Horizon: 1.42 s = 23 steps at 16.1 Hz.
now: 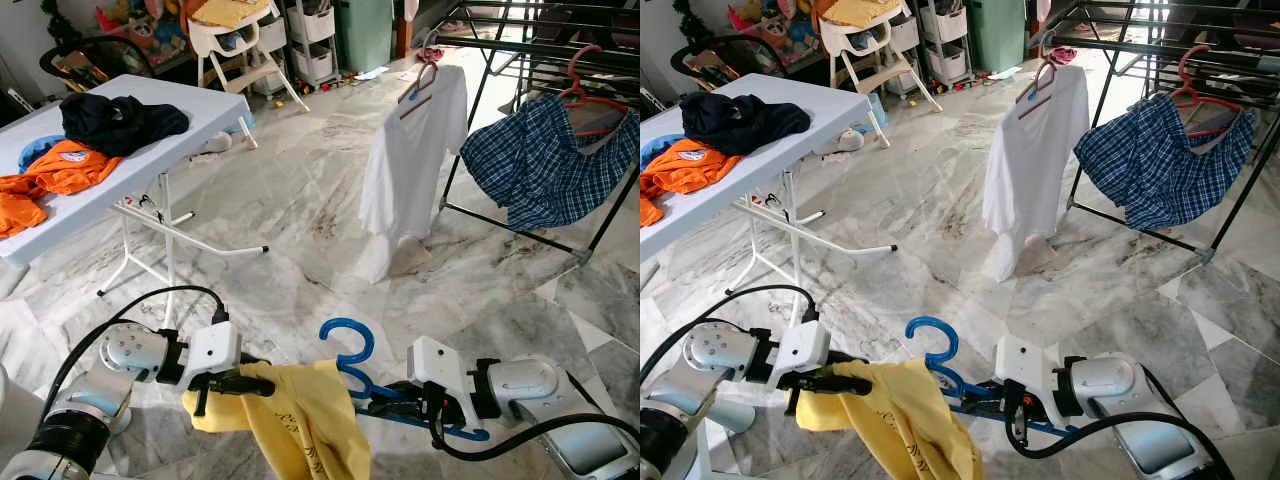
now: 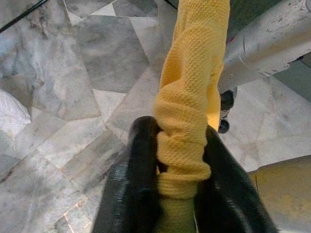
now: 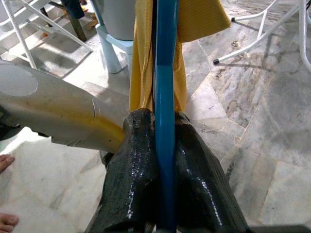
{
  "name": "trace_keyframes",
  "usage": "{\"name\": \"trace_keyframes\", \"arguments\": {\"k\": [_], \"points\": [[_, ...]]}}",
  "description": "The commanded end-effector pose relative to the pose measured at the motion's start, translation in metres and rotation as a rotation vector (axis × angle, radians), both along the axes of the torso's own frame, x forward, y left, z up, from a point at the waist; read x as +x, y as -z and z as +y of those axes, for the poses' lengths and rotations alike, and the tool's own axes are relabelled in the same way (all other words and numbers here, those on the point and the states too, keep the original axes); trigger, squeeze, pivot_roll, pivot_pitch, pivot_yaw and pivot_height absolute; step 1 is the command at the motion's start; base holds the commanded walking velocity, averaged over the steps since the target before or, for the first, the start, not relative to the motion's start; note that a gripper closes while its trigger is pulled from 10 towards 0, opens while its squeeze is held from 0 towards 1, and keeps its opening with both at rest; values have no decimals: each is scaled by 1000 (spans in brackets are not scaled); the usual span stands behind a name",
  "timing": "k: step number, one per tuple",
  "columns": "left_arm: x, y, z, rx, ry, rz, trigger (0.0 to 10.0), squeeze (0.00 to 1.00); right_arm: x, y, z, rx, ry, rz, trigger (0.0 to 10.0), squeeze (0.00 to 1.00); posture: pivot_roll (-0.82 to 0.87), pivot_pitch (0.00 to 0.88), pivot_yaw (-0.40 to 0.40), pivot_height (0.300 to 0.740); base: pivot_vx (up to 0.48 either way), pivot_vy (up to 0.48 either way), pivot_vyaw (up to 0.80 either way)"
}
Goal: Hang hanger
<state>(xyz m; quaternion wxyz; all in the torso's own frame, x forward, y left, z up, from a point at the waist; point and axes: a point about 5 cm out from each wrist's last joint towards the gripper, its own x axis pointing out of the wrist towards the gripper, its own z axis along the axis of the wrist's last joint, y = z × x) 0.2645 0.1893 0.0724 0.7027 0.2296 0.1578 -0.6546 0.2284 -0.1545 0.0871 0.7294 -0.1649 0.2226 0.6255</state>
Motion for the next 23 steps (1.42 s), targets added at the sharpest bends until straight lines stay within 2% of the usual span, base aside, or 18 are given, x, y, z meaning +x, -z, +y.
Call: {"name": "trace_keyframes", "arguments": {"k": [1,7,8,9,10,14,16,19,23], "points": [[-5,5,3,21,10,35,0,0,-1,-12,12,64,-59,-32,10000,0,-150,14,182,740,0,0,0],[-6,4,-3,13,40,50,0,0,1,-10,13,58,-69,-25,10000,0,-145,15,178,740,0,0,0],[-6,5,-3,14,42,51,0,0,1,-10,14,62,-71,-24,10000,471,-144,15,178,740,0,0,0],[-6,5,-4,14,43,51,0,0,1,-10,14,65,-72,-23,10000,471,-144,15,178,740,0,0,0],[-7,5,-4,11,40,48,0,0,0,-11,15,81,-76,0,10000,1000,-144,14,178,740,0,0,0],[0,8,-3,-5,-37,0,0,0,7,-12,7,52,-74,-21,10000,1000,-141,14,173,740,0,0,0],[-1,10,2,4,-60,0,0,0,17,-14,-7,15,-35,-41,10000,1000,-138,13,169,740,0,0,0],[1,9,15,14,-122,-23,0,0,35,-18,-29,-46,48,-97,10000,1000,-133,13,163,740,0,0,0],[7,4,31,27,-214,-60,0,0,46,-19,-37,-62,105,-154,10000,1000,-124,12,159,740,0,0,0]]}}
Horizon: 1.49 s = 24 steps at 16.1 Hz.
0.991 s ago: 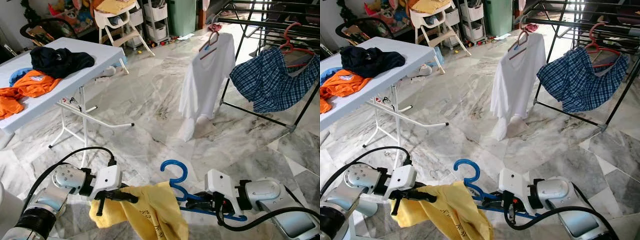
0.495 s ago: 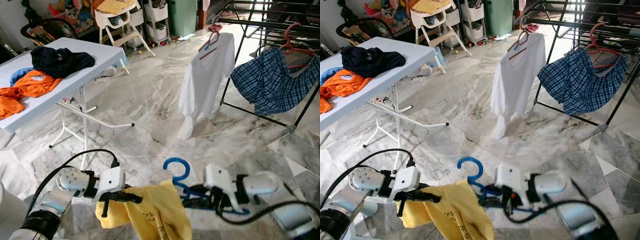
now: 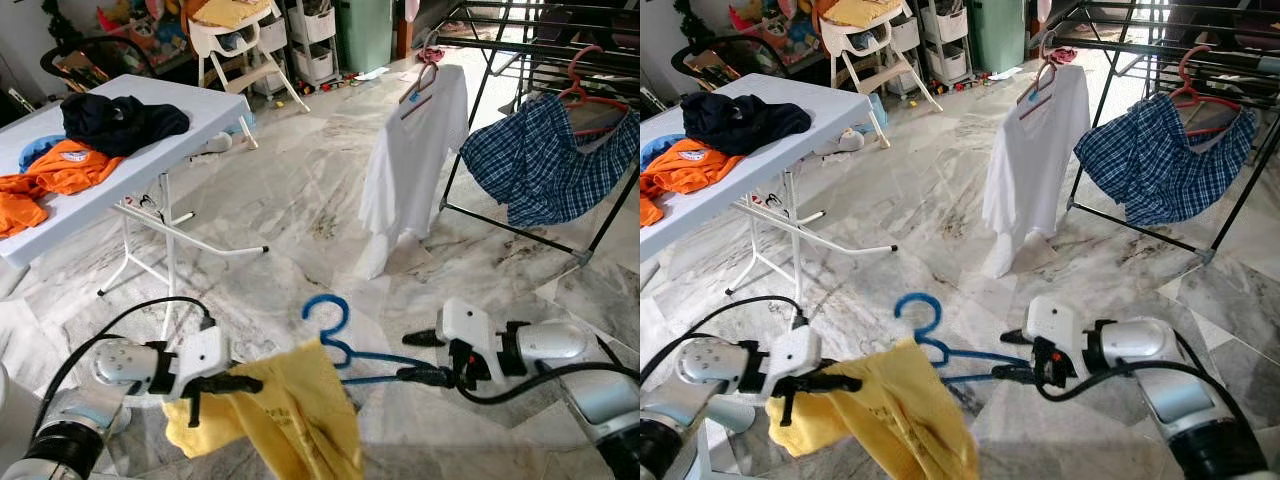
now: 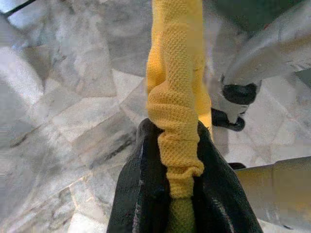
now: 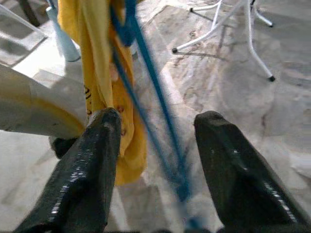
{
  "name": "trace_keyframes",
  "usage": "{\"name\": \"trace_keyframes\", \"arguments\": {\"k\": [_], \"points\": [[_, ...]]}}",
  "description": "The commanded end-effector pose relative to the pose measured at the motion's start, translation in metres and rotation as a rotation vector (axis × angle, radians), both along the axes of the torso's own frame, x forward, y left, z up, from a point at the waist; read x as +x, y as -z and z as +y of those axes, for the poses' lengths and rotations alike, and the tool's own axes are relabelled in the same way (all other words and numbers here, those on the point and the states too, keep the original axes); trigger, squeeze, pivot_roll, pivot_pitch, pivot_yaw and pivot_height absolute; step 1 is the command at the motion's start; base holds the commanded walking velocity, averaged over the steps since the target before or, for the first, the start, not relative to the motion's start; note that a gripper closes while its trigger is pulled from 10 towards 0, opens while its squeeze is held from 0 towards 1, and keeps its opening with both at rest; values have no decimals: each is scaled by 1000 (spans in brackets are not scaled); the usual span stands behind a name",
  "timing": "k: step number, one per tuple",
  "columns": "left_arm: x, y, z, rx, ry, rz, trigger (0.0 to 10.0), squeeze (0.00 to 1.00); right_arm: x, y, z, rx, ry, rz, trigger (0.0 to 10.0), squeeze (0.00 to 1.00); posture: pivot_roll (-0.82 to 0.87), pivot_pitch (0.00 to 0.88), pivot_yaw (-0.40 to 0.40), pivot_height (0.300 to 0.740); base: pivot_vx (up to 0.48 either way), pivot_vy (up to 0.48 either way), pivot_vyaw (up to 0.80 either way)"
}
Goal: Hang hanger
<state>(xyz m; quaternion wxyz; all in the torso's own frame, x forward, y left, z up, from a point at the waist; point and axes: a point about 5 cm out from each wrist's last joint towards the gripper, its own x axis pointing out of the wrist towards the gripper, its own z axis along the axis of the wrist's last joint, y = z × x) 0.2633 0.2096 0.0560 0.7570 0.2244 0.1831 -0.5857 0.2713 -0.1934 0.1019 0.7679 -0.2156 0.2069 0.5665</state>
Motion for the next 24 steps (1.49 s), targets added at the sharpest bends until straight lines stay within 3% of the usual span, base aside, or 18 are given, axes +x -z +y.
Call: {"name": "trace_keyframes", "arguments": {"k": [1,2,6,8,10,12,15,16,20,24], "points": [[13,-15,14,8,-79,-86,0,0,8,-5,2,8,28,-55,10000,1000,-124,11,158,740,0,0,0],[18,-18,18,-4,-149,-114,0,0,13,-5,4,21,65,-87,10000,1000,-122,10,157,740,0,0,0],[18,-17,27,-12,-219,-131,0,0,23,-5,9,60,156,-183,10000,1000,-123,6,157,740,0,0,0],[25,-20,35,26,-291,-191,0,0,39,-8,5,54,313,-274,10000,1000,-121,3,155,740,0,0,0],[40,-31,38,-13,-431,-263,0,0,50,-9,8,126,498,-323,10000,1000,-116,2,156,740,0,0,0],[48,-34,34,-89,-534,-290,0,0,48,2,22,205,598,-296,10000,1000,-111,0,158,740,0,0,0],[53,-40,19,-166,-555,-348,0,0,47,14,38,297,712,-224,10000,1000,-104,3,155,740,0,0,0],[59,-48,6,-236,-569,-382,0,0,46,21,45,348,805,-175,10000,0,-107,3,152,740,0,0,0],[63,-63,-13,-321,-492,-377,0,0,46,24,45,400,845,-109,10000,0,-109,6,152,740,0,0,0],[65,-93,-28,-378,-372,-414,0,0,31,27,50,375,628,-99,10000,0,-110,6,156,740,0,0,0]]}}
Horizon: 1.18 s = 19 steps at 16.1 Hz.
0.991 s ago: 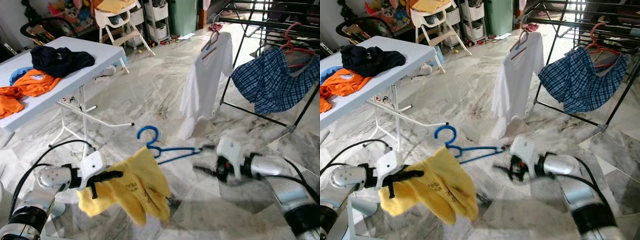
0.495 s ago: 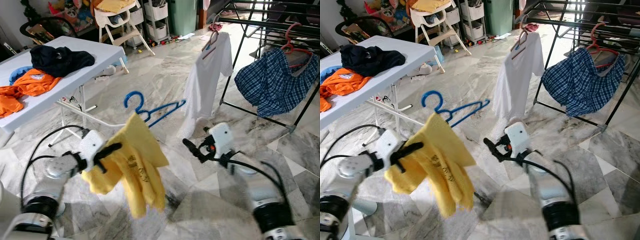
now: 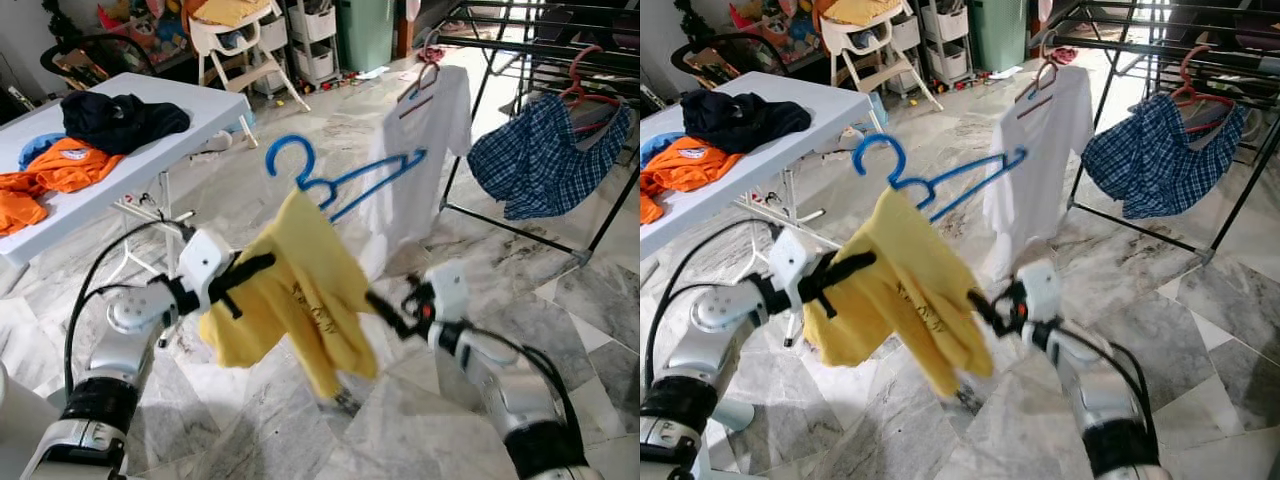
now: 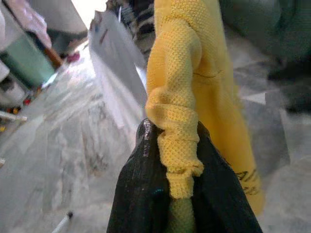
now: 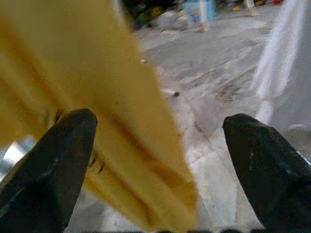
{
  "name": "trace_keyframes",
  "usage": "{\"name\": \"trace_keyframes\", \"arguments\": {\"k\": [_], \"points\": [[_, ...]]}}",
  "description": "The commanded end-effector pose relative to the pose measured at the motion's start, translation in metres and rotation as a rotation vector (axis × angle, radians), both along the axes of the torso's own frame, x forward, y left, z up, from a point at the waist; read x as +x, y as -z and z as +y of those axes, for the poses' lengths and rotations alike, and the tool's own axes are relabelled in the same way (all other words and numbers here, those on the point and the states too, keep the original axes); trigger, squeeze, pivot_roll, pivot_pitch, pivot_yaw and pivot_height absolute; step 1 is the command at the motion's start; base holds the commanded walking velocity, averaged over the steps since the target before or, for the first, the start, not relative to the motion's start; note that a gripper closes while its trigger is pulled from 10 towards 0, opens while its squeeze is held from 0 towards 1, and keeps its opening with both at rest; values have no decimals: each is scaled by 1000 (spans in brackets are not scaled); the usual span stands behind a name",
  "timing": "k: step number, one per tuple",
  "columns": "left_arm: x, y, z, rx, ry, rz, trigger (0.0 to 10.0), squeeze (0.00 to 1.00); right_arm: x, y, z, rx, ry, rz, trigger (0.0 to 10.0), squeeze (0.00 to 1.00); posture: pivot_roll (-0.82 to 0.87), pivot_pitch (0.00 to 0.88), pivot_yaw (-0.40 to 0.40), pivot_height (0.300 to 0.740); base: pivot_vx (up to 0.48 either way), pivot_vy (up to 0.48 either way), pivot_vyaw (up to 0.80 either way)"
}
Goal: Hang hanger
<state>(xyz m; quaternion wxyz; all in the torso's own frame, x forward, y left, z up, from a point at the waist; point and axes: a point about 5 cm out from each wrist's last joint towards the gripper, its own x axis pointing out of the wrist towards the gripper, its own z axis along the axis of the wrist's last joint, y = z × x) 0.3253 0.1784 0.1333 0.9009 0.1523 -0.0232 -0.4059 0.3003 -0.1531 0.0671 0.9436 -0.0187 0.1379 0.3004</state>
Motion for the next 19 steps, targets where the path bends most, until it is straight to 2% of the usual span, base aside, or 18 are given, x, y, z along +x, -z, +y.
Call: {"name": "trace_keyframes", "arguments": {"k": [1,4,6,8,10,12,13,14,15,17,18,19], "points": [[1,-21,-1,-29,41,-53,0,0,-1,-8,12,-16,-86,-55,10000,0,-109,5,157,740,0,0,0],[-6,-28,-11,-37,134,-47,0,0,-4,-9,18,-44,-168,-82,10000,0,-107,4,158,740,0,0,0],[-11,-29,-14,-5,183,-34,0,0,2,-11,14,-93,-154,-115,10000,0,-104,4,158,740,0,0,0],[-13,-30,-11,0,180,-27,0,0,5,-17,8,-89,-140,-136,10000,0,-103,3,159,740,0,0,0],[-12,-27,-4,24,152,-21,0,0,6,-24,-1,-57,-134,-146,10000,1000,-104,4,160,740,0,0,0],[-13,-27,-5,14,156,-7,0,0,1,-22,-3,-85,-181,-136,10000,1000,-108,5,160,740,0,0,0],[-16,-30,-13,-8,195,4,0,0,1,-19,-5,-91,-180,-127,10000,1000,-110,6,160,740,0,0,0],[-18,-31,-17,-17,219,10,0,0,0,-19,-4,-77,-196,-120,10000,325,-111,7,161,740,0,0,0],[-19,-31,-20,-22,242,16,0,0,-1,-18,-2,-67,-216,-114,10000,0,-112,7,163,740,0,0,0],[-24,-32,-25,-28,292,35,0,0,-5,-16,0,-64,-286,-83,10000,0,-108,9,165,740,0,0,0],[-23,-28,-22,10,286,39,0,0,-7,-17,-1,-64,-326,-69,10000,0,-106,8,166,740,0,0,0],[-18,-19,-12,81,234,41,0,0,-7,-20,-6,-53,-353,-54,10000,0,-102,8,168,740,0,0,0]]}}
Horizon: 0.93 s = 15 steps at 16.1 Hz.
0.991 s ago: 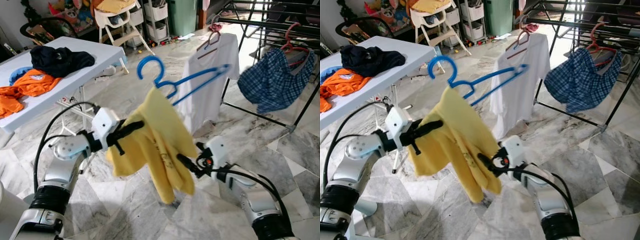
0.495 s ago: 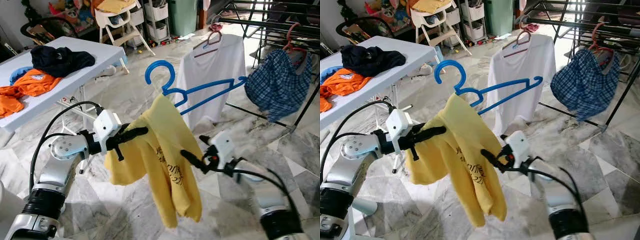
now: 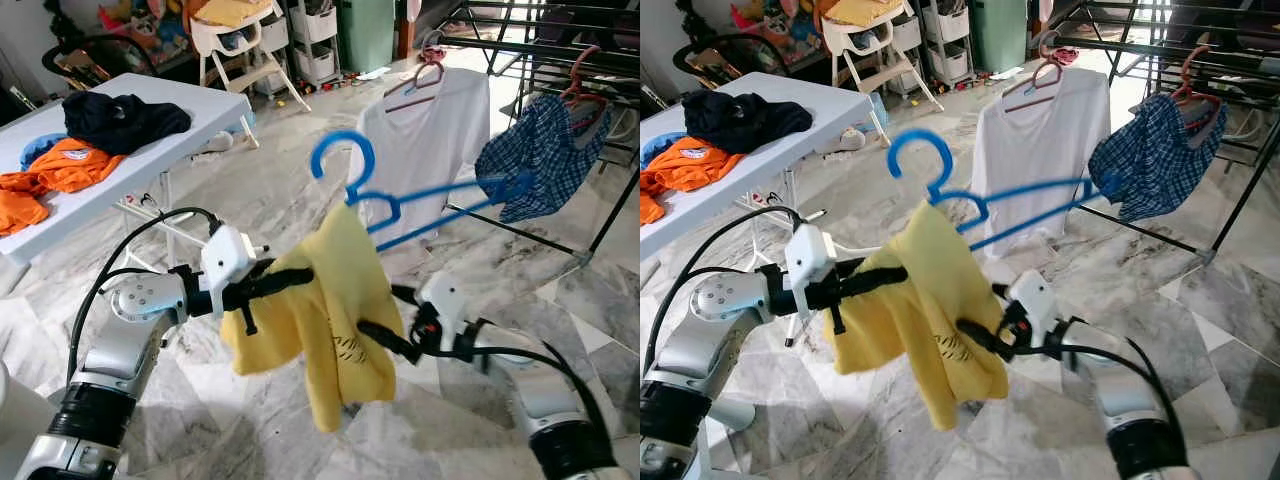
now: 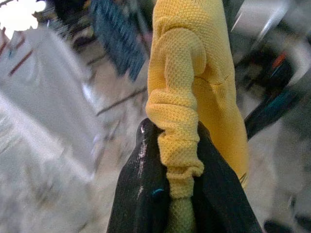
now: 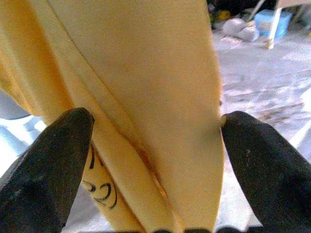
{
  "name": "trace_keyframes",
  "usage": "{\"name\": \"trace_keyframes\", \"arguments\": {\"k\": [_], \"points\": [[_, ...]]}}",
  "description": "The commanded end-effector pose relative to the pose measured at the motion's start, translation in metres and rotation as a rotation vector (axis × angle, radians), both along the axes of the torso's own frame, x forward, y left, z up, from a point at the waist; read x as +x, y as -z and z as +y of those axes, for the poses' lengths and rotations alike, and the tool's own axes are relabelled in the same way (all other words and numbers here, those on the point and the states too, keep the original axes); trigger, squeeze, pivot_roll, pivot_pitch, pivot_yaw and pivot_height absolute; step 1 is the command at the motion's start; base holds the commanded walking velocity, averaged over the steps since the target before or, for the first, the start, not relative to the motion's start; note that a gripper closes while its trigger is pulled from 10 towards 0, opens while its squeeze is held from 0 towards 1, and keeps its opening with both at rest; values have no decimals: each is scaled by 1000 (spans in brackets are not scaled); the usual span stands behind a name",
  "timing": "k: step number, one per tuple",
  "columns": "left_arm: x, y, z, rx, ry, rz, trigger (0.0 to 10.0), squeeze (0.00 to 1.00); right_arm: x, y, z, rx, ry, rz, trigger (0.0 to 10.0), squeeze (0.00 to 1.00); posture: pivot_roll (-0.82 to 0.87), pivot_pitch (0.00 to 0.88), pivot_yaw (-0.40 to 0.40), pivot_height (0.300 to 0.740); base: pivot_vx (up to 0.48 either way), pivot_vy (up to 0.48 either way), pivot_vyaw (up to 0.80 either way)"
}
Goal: Hang hanger
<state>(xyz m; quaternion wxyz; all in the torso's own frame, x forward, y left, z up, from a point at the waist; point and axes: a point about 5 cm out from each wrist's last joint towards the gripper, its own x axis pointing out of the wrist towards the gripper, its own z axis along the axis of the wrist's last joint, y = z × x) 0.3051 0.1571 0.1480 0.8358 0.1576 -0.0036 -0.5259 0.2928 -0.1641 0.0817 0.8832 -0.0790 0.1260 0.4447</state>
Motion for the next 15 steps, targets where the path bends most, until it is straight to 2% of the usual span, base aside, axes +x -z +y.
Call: {"name": "trace_keyframes", "arguments": {"k": [1,4,5,6,10,11,14,15], "points": [[4,-1,12,31,-49,-19,0,0,2,-7,3,23,-29,-10,10000,0,-101,8,168,740,0,0,0],[1,14,18,42,-64,39,0,0,8,-3,-7,-27,20,-13,10000,0,-109,9,167,740,0,0,0],[-1,12,14,16,-38,44,0,0,9,4,-12,-74,36,-3,10000,0,-108,9,167,740,0,0,0],[0,8,11,11,-25,34,0,0,10,6,-10,-73,30,13,10000,0,-107,9,167,740,0,0,0],[2,-6,2,-4,21,-13,0,0,13,11,3,-55,-21,54,10000,0,-97,6,167,740,0,0,0],[3,-11,1,-14,25,-27,0,0,11,15,13,-42,-72,73,10000,0,-91,5,166,740,0,0,0],[2,-13,0,-15,32,-34,0,0,8,22,20,-45,-102,89,10000,0,-89,6,164,740,0,0,0],[2,-14,-2,-25,35,-35,0,0,9,22,19,-31,-84,96,0,0,-90,8,164,740,0,0,0]]}}
